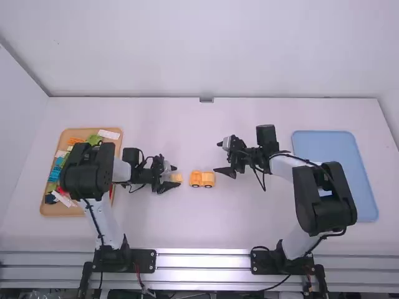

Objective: Assemble lego blocks to make yellow taxi

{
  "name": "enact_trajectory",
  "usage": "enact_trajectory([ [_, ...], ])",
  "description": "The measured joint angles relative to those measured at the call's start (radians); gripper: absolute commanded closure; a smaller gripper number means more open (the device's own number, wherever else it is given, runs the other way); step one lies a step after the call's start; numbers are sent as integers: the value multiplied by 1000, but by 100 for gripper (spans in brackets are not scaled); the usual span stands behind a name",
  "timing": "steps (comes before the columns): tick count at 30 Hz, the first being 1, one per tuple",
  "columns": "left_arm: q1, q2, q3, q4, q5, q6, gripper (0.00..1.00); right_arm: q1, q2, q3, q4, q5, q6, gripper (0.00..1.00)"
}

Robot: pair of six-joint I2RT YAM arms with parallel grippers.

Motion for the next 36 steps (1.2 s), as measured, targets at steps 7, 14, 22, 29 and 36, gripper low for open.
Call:
enact_trajectory([
  [7, -3, 3, 30, -79, -11, 61, 33, 0, 0, 0, 0, 0, -3, 2],
  [14, 15, -24, 4, -72, -39, 68, 33, 0, 0, 0, 18, 0, -2, 2],
  [22, 12, -27, -64, 66, -40, 64, 60, 0, 0, 0, 21, 0, -3, 1],
  [29, 11, -29, -107, 167, -42, 23, 69, 0, 0, 0, 26, 15, -1, 1],
  [36, 10, -60, -177, 342, -88, -94, 66, 0, 0, 0, -11, 42, -2, 1],
])
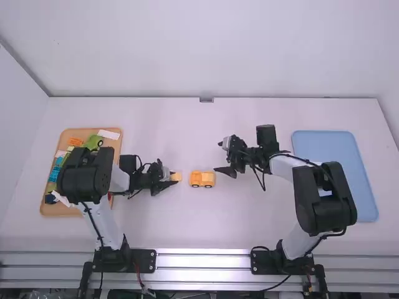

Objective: Assemble lego blocks to make yellow taxi

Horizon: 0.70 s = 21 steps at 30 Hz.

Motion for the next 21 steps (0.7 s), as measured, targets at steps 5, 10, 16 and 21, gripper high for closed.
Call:
enact_trajectory([
  [5, 0, -134, -28, 48, 14, -104, 62, 0, 0, 1, -45, -2, 0, 1],
  [10, -4, -242, -10, -35, 90, -138, 69, 0, 0, 1, -60, -11, 2, 1],
  [16, -47, -254, 63, -267, 82, -64, 35, 0, 0, -32, 11, -16, 0, 1],
  [21, -50, -254, 64, -306, -40, -21, 41, 0, 0, -64, 60, -19, -2, 1],
])
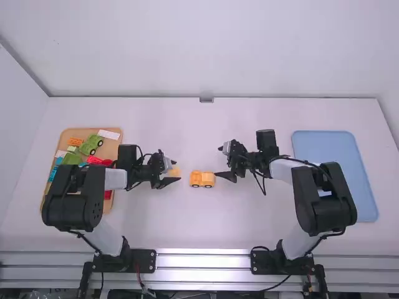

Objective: Assemble lego blocks to make yellow taxi

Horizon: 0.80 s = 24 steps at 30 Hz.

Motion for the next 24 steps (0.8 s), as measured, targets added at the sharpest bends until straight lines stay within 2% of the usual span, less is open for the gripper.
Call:
enact_trajectory([
  [5, 0, 6, 1, -2, -68, 8, 47, 7, 0, -2, 3, 0, 2, 1],
  [10, 8, 117, 79, -30, -102, 16, 45, 51, 0, -2, 8, 13, -11, 1],
  [11, 13, 153, 104, -43, -102, 27, 43, 65, 0, -2, 16, 27, -11, 2],
  [17, 20, 203, 138, -112, -76, 106, 43, 101, 0, -2, 27, 63, -10, 1],
  [24, 20, 203, 113, -40, -64, 141, 54, 93, 0, -2, 56, 73, 2, 2],
])
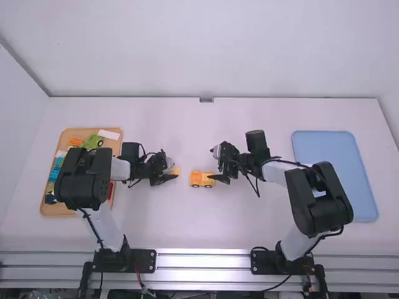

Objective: Assemble lego blocks to make yellow taxi

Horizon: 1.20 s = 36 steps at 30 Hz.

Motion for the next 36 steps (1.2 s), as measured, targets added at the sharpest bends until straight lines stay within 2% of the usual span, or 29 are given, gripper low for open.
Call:
enact_trajectory([
  [8, 0, 0, -73, 111, 6, -21, 55, -6, 0, 0, 1, 2, 9, 2],
  [17, 0, 57, -35, 107, 48, -46, 57, 6, 0, 0, 1, 2, 7, 2],
  [21, 0, 64, -32, 112, 60, -38, 69, 3, 0, 0, 1, 2, 8, 1],
  [22, 0, 64, -32, 111, 63, -37, 76, 3, 0, 0, 1, 2, 8, 2],
  [26, 0, 64, -31, 89, 70, -34, 80, 3, 0, 0, 0, 3, 10, 2],
  [29, 0, 49, -31, 47, 69, -30, 75, 3, 0, 0, -4, 3, 10, 2],
  [30, 0, 42, -31, 36, 65, -30, 69, 3, 0, 0, -3, 2, 8, 1],
  [31, 0, 30, -31, 24, 60, -29, 55, 2, 0, 0, -3, 2, 11, 1],
  [36, 0, -29, -31, -16, 0, -26, 49, -2, 0, 0, -3, 2, 8, 1],
])
